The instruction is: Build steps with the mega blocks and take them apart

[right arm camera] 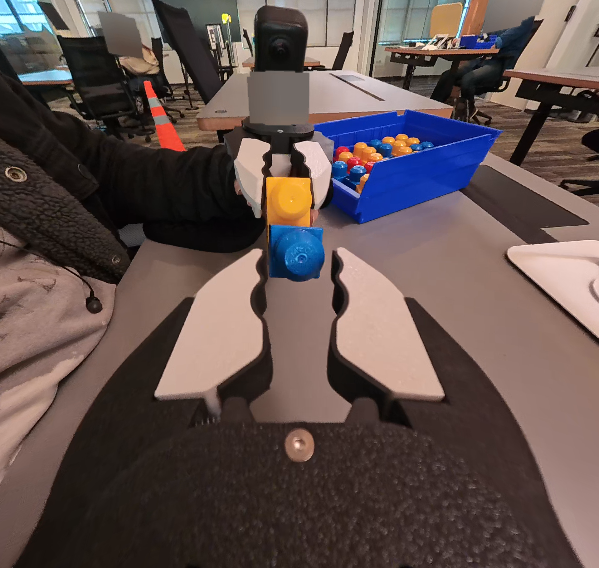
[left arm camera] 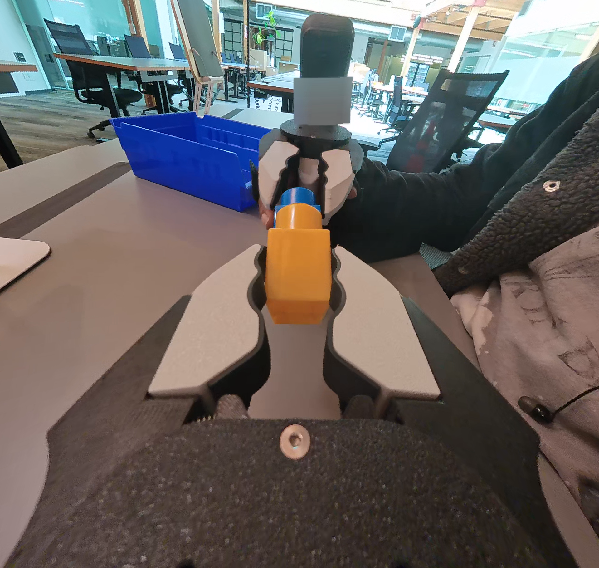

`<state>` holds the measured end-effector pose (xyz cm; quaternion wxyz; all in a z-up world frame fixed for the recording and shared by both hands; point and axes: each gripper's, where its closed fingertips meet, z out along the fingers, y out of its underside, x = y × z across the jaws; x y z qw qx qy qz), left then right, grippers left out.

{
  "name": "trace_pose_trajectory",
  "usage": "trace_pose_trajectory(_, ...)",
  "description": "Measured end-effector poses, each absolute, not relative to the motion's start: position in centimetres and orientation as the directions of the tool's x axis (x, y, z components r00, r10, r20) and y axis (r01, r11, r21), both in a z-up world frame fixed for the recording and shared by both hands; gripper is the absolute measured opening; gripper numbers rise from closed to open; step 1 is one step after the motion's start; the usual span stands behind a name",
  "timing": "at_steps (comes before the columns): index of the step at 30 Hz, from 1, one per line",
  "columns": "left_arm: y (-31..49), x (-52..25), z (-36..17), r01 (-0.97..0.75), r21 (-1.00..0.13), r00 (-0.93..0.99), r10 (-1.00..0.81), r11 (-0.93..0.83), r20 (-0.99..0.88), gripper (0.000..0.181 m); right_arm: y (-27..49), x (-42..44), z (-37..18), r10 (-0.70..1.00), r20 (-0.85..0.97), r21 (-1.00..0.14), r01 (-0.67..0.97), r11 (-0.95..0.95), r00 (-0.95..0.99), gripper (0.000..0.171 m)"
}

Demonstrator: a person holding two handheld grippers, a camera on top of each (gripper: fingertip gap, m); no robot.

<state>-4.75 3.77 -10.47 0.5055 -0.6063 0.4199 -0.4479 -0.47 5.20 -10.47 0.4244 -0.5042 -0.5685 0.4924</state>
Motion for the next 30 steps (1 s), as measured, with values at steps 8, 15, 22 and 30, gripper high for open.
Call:
trace_pose_trajectory(8,3.8,-4.3,-11.9,-0.14,-0.984,0.261,-0.963,-0.112,0.073,0.037,5.2,-0.2,-11.8,0.991,0.028,-0.96,0.274,0.062,-0.127,0.029)
trace_pose_trajectory(15,4.5,-3.6,-14.1,-0.259,-0.962,0.315,-0.949,-0.089,0.003,0.037,5.7,1.0,-12.2,0.985,0.122,-0.879,0.447,0.165,-0.124,0.029)
trace_pose_trajectory(22,6.4,-4.7,-13.2,-0.215,-0.972,0.436,-0.9,-0.098,-0.006,0.031,8.8,5.3,-8.0,0.973,0.214,-0.776,0.589,0.224,-0.087,0.029)
trace_pose_trajectory(30,9.3,-7.4,-12.2,-0.167,-0.983,0.63,-0.776,-0.08,-0.044,0.0,19.6,16.0,1.0,0.9,0.414,-0.602,0.782,0.16,0.135,0.028)
